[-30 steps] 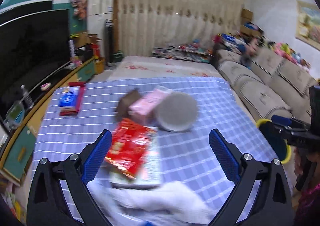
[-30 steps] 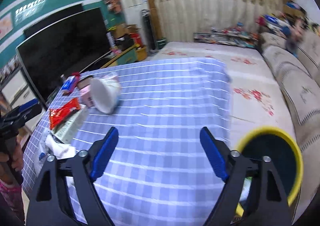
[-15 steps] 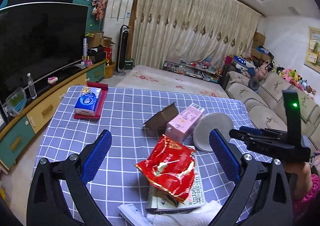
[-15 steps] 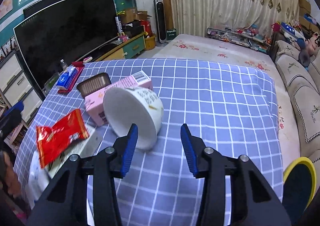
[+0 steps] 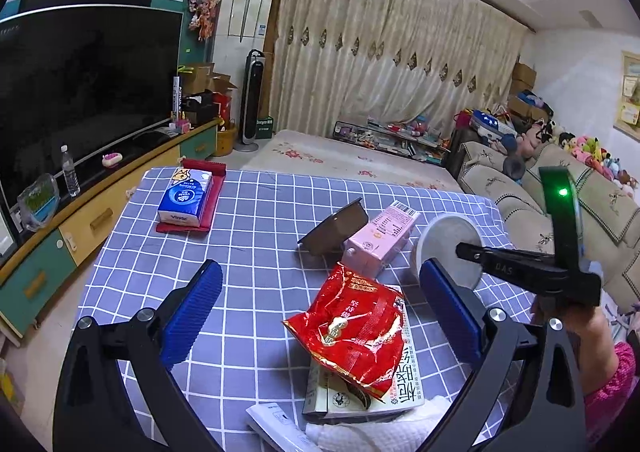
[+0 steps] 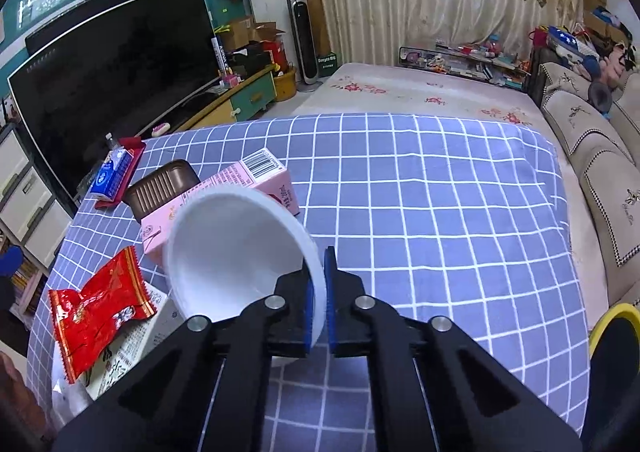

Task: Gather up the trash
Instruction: 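Move the right gripper to the white paper bowl and grasp its rim, then carry the bowl over the yellow bin and open the right gripper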

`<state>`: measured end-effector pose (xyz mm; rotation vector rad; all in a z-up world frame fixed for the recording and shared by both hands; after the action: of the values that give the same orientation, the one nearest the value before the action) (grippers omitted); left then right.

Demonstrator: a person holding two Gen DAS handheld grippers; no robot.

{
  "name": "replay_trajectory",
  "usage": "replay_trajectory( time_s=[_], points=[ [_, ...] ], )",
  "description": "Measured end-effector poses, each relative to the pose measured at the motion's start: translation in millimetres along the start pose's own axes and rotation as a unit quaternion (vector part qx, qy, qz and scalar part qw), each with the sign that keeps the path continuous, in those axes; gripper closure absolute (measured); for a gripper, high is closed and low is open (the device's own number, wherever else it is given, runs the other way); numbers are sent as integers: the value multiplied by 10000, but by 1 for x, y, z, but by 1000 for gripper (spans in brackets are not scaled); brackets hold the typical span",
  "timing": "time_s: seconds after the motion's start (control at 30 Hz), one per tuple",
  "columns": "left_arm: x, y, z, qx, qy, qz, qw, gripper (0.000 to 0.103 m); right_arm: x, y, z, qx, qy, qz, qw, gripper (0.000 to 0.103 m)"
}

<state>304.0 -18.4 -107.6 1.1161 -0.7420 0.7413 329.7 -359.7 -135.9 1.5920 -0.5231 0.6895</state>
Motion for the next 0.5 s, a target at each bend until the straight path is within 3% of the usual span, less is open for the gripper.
replay_trajectory(
  time_s=[0.3, 0.5],
  points=[
    [-1, 0, -3, -1, 63, -28, 10000, 6, -28, 46, 35, -51, -336, 113, 9994, 98],
    [-4, -1, 1, -5, -19, -37, 10000, 6, -68, 103, 107, -448, -1046, 295, 9931, 98]
  ],
)
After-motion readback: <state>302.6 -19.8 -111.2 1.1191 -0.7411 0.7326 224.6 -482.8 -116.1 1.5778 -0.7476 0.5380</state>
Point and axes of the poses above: each gripper's, at about its wrist camera, not at the fingertips, and y roughly against the way its jaws point, z to its right, x to its top, the point moved 3 cm from there along -y, roughly the way its jaws point, and after that the axes turned 7 degrees about y, right-handed, at the moved point
